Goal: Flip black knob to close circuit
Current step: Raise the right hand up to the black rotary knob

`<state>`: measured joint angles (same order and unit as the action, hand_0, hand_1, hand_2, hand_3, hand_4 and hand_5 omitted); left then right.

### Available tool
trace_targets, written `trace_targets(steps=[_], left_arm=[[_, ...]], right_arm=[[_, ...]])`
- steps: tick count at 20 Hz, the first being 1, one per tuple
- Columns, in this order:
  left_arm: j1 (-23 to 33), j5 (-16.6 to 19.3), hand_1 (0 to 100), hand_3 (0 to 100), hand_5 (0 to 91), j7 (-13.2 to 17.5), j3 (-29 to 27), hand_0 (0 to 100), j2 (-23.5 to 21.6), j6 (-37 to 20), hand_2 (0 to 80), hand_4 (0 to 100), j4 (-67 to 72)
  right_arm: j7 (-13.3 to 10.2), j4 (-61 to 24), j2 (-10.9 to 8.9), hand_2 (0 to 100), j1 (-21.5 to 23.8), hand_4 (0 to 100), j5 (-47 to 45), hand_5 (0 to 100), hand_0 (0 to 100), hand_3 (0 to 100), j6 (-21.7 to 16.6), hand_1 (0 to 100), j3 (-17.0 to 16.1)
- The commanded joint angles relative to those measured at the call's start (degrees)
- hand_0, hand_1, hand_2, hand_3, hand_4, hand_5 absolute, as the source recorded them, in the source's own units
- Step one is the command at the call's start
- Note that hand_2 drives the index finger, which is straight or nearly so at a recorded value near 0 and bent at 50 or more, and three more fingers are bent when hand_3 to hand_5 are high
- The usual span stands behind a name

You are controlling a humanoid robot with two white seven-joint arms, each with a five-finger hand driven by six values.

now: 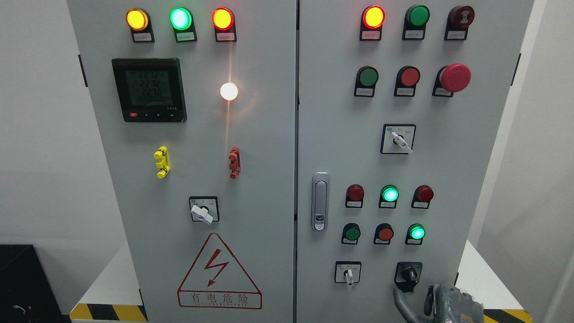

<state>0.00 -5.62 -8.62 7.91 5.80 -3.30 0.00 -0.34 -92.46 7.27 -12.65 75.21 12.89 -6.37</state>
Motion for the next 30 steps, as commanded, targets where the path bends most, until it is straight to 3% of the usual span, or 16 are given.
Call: trace_targets(steps=[1, 30], left_arm=[[1.23, 0.00, 56, 0, 0.0, 0.01, 0.00, 12, 0.00, 0.05, 0.0, 0, -1.67], [1.32, 0.00, 56, 0, 0.0, 0.01, 0.00, 12, 0.00, 0.05, 0.0, 0, -1.67]], right_arm=[[-0.01, 1.06, -0.06, 84, -0.79, 99, 0.03, 100, 0, 100, 0.03, 0, -1.10], [-0.45, 1.85, -0.59, 83, -0.88, 98, 0.03, 100, 0, 100, -0.50, 1, -3.91]])
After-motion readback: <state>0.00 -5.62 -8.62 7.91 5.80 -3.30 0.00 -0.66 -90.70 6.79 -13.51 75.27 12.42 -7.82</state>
